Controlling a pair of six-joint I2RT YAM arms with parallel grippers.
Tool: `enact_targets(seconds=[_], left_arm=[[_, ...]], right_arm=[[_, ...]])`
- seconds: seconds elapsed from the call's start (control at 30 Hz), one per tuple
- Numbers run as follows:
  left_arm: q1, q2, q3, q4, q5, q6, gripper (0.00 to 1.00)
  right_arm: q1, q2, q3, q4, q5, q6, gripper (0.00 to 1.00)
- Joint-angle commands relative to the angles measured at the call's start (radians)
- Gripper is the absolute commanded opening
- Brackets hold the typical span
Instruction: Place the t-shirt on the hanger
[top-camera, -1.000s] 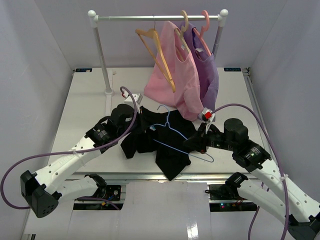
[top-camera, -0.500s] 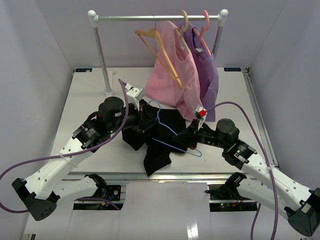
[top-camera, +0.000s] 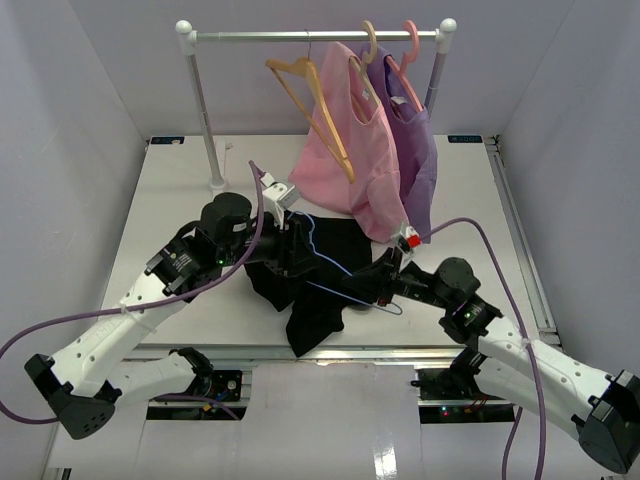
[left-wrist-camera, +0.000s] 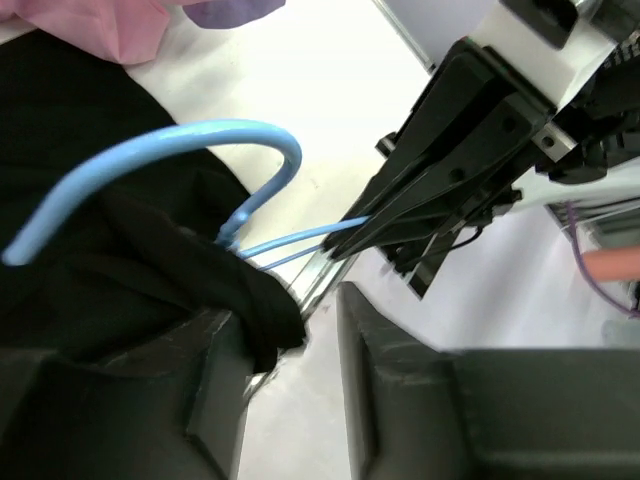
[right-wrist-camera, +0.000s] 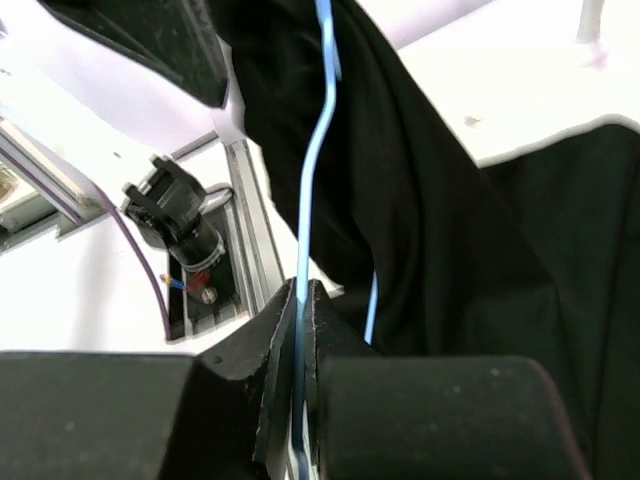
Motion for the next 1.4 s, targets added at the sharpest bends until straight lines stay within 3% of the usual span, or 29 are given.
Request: enact_targets(seconds=[0.0,0.23,0.4,0.73,0.83,0.9,1.07,1.37], left_arm=[[-0.001,-0.069,0.102,-0.111,-0.014,0.038,0.61],[0.0,-0.128,0.18,-0.213,-0.024,0.181,0.58],[0.0,-0.172,0.212,-0.246,-0.176,0.351,0.57],[-0.001,0.018,0.346,-0.394,-0.042,0.69,0.61],[-0.03,0.041,0.404,-0.403,-0.029,0.726,0.63],[-0.032,0.038,0.414,-0.404,0.064,0.745,0.65],[-0.033,0.025,0.325,-0.45,0.259,0.81,0.66],[-0.032,0.005,0.205,-0.466,0.376,0.838,0.62]], right_arm=[[0.004,-0.112,-0.096,0.345,0.003,0.062,0.08],[0.005,-0.194,-0.199,0.536,-0.008,0.129,0.08],[0.003,-0.281,-0.207,0.483,-0.009,0.126,0.08],[0.003,-0.358,-0.149,0.289,-0.082,0.082,0.08],[0.004,-0.344,-0.134,0.267,-0.119,0.077,0.08],[0.003,-0.343,-0.127,0.255,-0.14,0.075,0.08],[0.003,-0.352,-0.125,0.236,-0.145,0.067,0.08],[0.004,-0.366,-0.119,0.221,-0.164,0.056,0.08]])
